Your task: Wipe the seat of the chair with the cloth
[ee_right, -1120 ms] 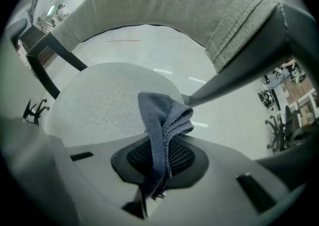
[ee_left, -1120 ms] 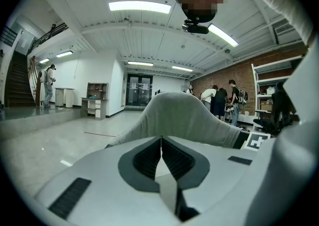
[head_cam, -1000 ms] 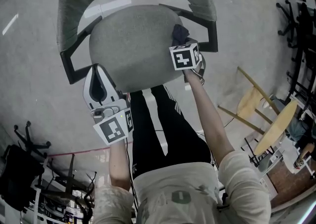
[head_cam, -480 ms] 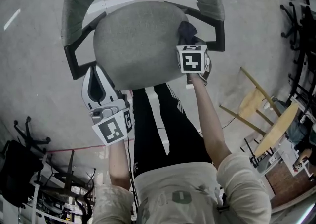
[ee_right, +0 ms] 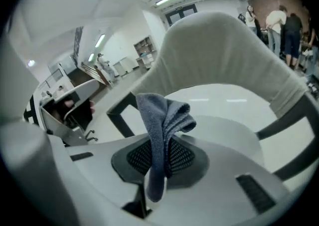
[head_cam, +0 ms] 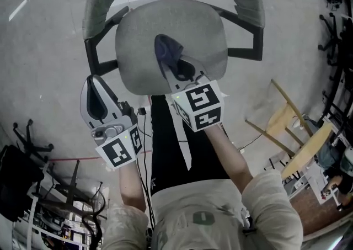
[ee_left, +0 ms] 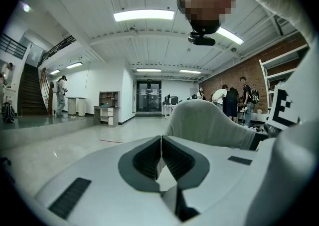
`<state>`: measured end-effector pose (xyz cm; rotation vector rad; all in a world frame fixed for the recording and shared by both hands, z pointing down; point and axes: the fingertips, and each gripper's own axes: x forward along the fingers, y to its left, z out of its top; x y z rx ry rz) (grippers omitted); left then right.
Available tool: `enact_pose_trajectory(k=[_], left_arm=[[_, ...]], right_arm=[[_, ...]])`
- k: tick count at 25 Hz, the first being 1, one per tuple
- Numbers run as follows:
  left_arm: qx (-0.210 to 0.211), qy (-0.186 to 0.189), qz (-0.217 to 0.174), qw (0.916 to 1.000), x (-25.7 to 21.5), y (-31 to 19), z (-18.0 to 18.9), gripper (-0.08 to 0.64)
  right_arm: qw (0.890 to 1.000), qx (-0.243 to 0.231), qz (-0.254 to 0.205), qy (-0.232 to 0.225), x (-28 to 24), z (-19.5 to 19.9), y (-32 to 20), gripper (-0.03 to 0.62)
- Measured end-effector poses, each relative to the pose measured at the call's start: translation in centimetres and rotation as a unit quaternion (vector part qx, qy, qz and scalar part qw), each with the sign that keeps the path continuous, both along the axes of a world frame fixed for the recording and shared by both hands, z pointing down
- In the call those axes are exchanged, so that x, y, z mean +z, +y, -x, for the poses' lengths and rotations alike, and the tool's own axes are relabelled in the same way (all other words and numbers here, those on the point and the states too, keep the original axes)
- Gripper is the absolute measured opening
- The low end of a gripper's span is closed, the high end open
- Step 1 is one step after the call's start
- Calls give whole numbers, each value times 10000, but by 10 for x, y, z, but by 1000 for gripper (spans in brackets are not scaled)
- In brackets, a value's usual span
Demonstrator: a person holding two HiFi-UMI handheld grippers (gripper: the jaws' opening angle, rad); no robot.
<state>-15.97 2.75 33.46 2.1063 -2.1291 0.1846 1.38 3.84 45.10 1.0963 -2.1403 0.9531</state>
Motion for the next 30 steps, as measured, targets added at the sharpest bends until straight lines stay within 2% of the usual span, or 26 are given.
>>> enact_pose_trajectory(k=[4, 8, 11, 14, 18, 23, 30], left_arm=[[-214, -66, 55, 9997, 3, 10, 21, 20], [-353, -72, 150, 9992, 14, 19, 37, 20], [-466, -25, 209, 9987, 21, 28, 43, 20], [-530, 61, 230, 9983, 25, 31, 44, 20], [-507, 102, 167, 9985, 24, 30, 38, 20], [-498, 162, 156, 9985, 26, 31, 37, 20], [-215, 194, 176, 9994, 23, 25, 20, 20]], right_arm=[[9928, -386, 566, -979, 19, 78, 38, 49], [9813, -899, 1082, -1314, 59, 136, 76, 49], [9697, -833, 1694, -1550, 93, 160, 101, 49], [9685, -780, 1936, -1360, 123, 167, 114, 49], [9709, -1040, 1957, -910, 144, 165, 124, 49], [9751, -1053, 1876, -542, 153, 153, 121, 49], [9775, -905, 1856, -428, 154, 125, 117, 49]])
